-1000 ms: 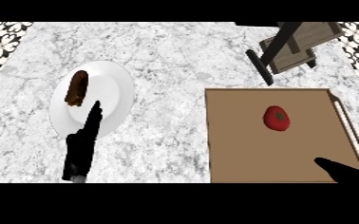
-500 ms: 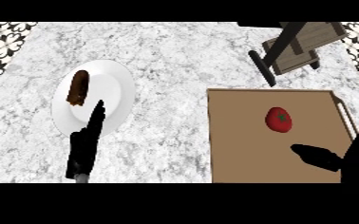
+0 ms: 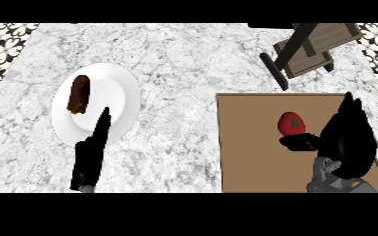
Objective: Pick the tomato from the tray and place it in the tiered basket
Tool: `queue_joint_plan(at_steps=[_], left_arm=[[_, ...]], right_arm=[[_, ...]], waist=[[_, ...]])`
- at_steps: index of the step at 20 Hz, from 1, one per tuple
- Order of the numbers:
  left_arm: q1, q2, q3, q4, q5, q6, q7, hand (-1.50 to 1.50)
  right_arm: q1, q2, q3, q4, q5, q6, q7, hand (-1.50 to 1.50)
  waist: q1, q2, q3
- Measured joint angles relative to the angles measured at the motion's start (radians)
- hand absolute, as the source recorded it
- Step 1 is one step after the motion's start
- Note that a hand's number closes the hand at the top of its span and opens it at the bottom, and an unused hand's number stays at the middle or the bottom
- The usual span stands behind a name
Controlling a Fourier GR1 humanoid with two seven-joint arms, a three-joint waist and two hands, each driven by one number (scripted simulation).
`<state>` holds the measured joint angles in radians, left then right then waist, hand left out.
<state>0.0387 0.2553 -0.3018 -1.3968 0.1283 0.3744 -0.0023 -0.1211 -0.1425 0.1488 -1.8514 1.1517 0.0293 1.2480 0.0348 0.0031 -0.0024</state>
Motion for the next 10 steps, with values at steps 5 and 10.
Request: queue_joint_plan(at_steps=[5, 10], left_arm=[[0.0, 0.004, 0.018, 0.005, 0.012, -0.012, 0.002, 0.0], [0.0, 0.003, 0.024, 0.01, 0.009, -0.014, -0.001, 0.0]], right_arm=[[-0.094, 0.088, -0.042, 0.09, 0.048, 0.065, -0.003, -1.5], [-0.14, 0.125, -0.1, 0.178, 0.038, 0.119, -0.002, -1.5]], waist=[[-0.011, -0.002, 0.002], [-0.016, -0.002, 0.003]])
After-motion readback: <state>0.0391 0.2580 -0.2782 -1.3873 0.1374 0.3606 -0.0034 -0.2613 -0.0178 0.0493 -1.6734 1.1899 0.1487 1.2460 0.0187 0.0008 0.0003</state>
